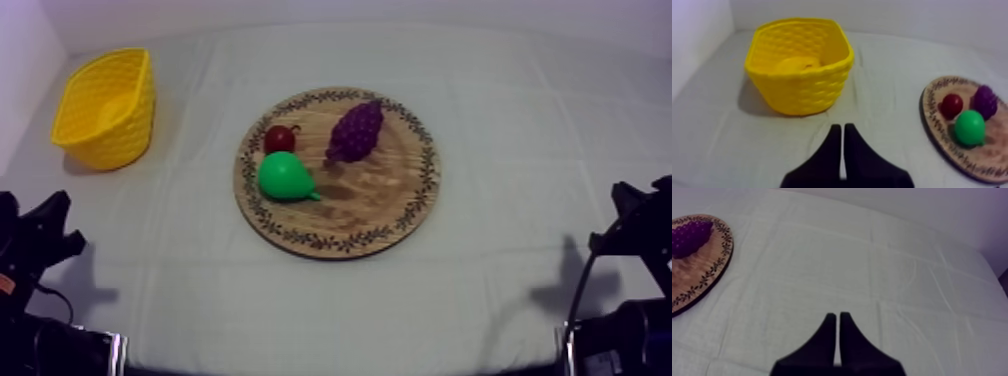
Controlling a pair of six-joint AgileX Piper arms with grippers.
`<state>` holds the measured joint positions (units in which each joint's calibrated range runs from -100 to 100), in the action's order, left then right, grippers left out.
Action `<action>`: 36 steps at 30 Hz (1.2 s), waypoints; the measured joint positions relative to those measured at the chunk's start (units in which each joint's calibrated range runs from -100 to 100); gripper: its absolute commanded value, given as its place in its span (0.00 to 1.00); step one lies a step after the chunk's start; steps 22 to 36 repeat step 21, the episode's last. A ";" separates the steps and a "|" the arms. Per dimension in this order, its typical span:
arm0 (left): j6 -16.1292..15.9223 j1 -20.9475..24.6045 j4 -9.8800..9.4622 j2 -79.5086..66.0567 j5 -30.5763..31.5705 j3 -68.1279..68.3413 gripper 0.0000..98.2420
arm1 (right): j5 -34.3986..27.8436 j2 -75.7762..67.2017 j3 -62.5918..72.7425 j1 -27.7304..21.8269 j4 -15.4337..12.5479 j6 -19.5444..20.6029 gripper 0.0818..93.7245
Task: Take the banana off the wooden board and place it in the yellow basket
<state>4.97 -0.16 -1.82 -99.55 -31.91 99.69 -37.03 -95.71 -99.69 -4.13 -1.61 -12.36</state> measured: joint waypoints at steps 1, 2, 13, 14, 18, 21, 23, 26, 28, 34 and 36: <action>1.31 0.00 0.00 -0.12 0.00 0.00 0.00 | 0.00 0.00 0.00 0.00 0.00 0.00 0.01; 2.28 0.04 0.00 -0.12 0.00 0.06 0.00 | 0.00 0.00 0.00 0.00 0.00 0.00 0.01; 5.51 0.09 -0.11 -0.17 0.00 0.06 0.00 | 0.00 0.00 0.00 0.00 0.00 0.00 0.01; 5.48 0.09 -0.11 -0.17 0.00 0.06 0.00 | 0.00 0.00 0.00 0.00 0.00 0.01 0.01; 5.45 0.09 -0.11 -0.17 0.00 0.06 0.00 | 0.00 0.00 0.00 0.00 0.00 0.01 0.01; 5.45 0.11 -0.11 -0.17 0.00 0.06 0.00 | 0.00 0.00 0.00 0.00 0.00 0.01 0.01; 5.45 0.11 -0.11 -0.17 0.00 0.06 0.00 | 0.00 0.00 0.00 0.00 0.00 0.01 0.01; 5.45 0.11 -0.11 -0.17 0.00 0.06 0.00 | 0.00 0.00 0.00 0.00 0.00 0.01 0.01; 5.45 0.11 -0.11 -0.17 0.00 0.06 0.00 | 0.00 0.00 0.00 0.00 0.00 0.01 0.01; 5.45 0.11 -0.11 -0.17 0.00 0.06 0.00 | 0.00 0.00 0.00 0.00 0.00 0.01 0.01; 5.45 0.11 -0.11 -0.17 0.00 0.06 0.00 | 0.00 0.00 0.00 0.00 0.00 0.01 0.01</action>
